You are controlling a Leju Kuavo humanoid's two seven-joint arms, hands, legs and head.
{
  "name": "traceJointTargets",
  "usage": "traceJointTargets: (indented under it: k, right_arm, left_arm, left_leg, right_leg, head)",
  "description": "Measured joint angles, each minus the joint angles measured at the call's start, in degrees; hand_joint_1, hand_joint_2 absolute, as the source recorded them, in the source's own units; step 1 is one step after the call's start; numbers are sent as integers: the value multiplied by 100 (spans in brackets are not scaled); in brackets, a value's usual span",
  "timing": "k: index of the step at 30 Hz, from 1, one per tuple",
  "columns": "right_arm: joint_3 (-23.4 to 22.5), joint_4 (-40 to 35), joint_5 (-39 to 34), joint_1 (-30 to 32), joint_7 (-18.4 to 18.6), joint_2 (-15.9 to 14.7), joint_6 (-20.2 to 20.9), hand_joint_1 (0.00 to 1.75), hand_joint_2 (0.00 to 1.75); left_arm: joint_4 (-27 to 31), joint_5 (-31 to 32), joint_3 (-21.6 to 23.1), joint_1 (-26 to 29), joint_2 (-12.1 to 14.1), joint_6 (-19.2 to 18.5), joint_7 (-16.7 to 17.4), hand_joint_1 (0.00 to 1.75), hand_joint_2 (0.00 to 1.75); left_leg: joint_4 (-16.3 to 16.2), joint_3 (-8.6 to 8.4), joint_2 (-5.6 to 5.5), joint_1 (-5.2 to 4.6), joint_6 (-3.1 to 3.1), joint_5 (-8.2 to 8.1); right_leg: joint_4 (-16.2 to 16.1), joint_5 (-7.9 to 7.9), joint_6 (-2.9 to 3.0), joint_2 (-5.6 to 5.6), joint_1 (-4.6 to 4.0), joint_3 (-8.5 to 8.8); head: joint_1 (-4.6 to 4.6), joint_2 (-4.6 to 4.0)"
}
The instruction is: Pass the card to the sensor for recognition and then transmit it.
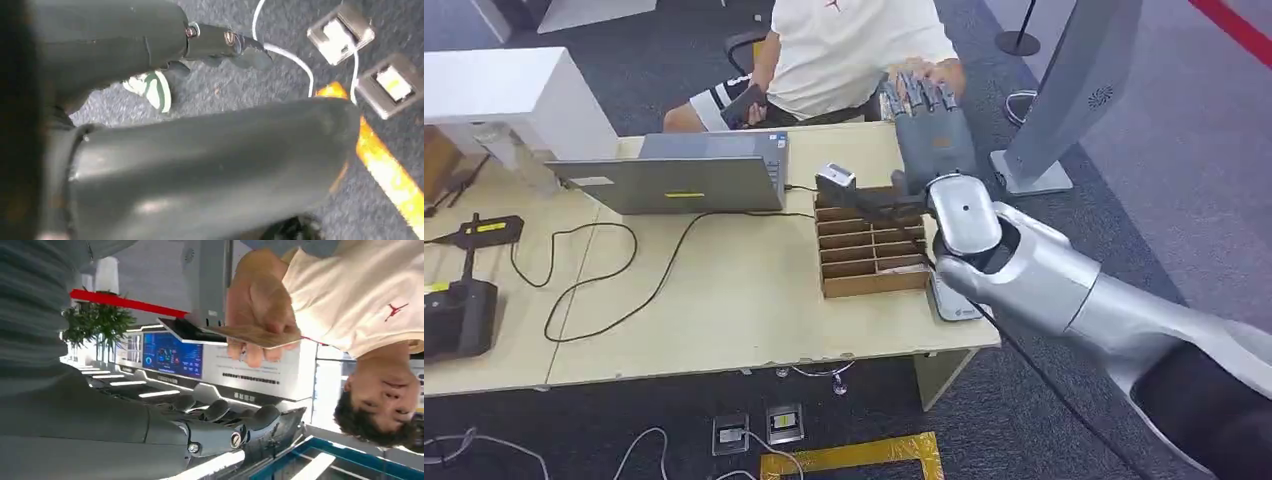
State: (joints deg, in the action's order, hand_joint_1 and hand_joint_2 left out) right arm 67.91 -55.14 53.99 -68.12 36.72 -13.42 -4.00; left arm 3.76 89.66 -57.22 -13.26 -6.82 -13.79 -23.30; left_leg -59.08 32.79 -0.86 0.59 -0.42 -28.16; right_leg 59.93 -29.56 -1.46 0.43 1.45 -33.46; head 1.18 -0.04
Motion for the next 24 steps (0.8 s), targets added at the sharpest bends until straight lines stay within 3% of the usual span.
traceJointTargets:
  k: [11, 18, 19, 20, 21, 24]
  right_arm:
    - [568, 33, 11, -69, 22, 114, -205, 0, 175]
    - [657, 109, 221, -77, 26, 100, -369, 0, 175]
    - [657, 122, 243, -77, 26, 92, -371, 9, 175]
    - [653, 136, 249, -77, 26, 83, -371, 35, 175]
    - [651, 142, 249, -76, 26, 61, -369, 171, 175]
    - [616, 142, 232, -72, 26, -26, -332, 175, 175]
  left_arm:
    - [0, 0, -4, 11, -2, 0, -11, 0, 0]
    - [0, -2, -4, 32, -9, 0, -11, 0, 0]
    - [0, -44, -4, 35, -11, 0, -11, 0, 0]
    - [0, -107, -24, 42, -26, 0, -13, 0, 0]
    - [0, -118, -48, 52, -44, 0, -24, 0, 0]
    - [-2, -44, -216, 138, -188, 11, -114, 0, 0]
  left_leg:
    - [0, -2, 1, 2, 0, 0]
    - [-1, -3, 1, 1, 0, 0]
    - [-1, -3, 1, 1, 0, 0]
    - [-2, -3, 2, 1, 0, 0]
    - [-2, -4, 2, 1, 0, 0]
    - [-2, -4, 2, 0, 0, 0]
  right_leg:
    - [-1, 0, 0, 1, -1, 0]
    - [-2, 0, 0, 1, -1, -1]
    - [-2, 0, 0, 1, -1, -1]
    - [-2, 0, 0, 2, -1, -1]
    - [-2, 0, 0, 2, -1, -1]
    - [-3, 0, 0, 2, 0, -1]
  head:
    - [0, 0]
    - [0, 0]
    - [-2, 0]
    - [0, 0]
    - [-2, 0]
    - [-2, 0]
